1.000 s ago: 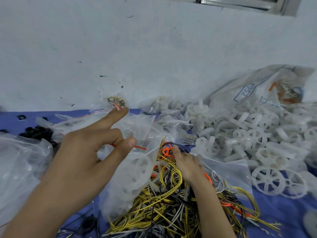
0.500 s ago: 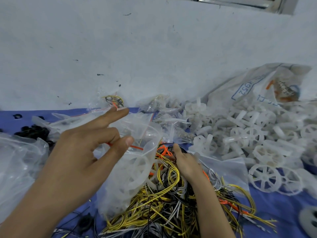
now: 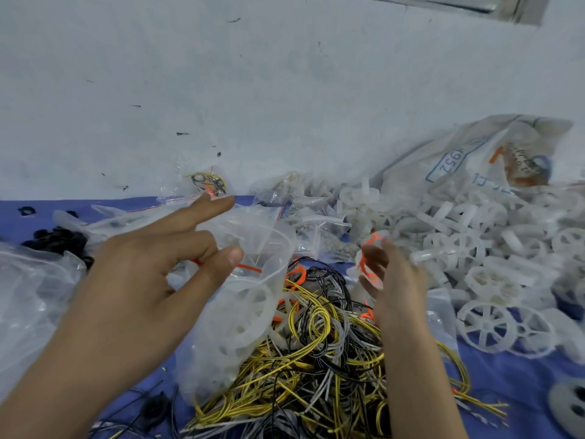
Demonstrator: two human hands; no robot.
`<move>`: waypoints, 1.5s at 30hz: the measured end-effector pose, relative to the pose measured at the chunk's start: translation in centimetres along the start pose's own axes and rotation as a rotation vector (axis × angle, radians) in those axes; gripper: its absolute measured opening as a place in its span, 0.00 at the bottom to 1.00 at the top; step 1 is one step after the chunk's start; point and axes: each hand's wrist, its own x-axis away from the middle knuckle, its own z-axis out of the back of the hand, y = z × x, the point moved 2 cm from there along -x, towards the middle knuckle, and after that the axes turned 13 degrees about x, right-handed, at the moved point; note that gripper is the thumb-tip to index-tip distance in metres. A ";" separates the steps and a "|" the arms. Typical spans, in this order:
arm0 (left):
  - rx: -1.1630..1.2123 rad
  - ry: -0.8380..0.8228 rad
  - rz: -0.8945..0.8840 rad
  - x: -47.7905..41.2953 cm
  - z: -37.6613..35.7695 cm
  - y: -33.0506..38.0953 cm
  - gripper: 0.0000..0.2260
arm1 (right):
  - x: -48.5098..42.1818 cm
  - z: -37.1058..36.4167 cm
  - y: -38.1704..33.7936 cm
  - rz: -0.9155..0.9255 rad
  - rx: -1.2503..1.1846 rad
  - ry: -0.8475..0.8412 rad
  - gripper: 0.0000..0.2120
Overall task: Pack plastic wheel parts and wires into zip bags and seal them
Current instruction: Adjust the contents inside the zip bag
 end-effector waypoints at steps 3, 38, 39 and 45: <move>-0.005 -0.001 0.002 0.0 0.0 0.2 0.17 | -0.6 0.6 0.8 -0.098 -0.037 0.005 0.10; 0.833 0.329 0.539 0.0 -4.9 0.0 0.09 | 10.9 -3.6 -6.4 0.224 -0.031 -0.989 0.07; 0.845 0.335 0.530 0.0 -4.8 -0.2 0.09 | 11.0 -3.6 -6.4 0.227 -0.021 -1.001 0.06; 1.024 0.205 0.439 -0.3 -4.0 -0.3 0.12 | 10.8 -3.5 -6.5 0.196 -0.010 -0.970 0.08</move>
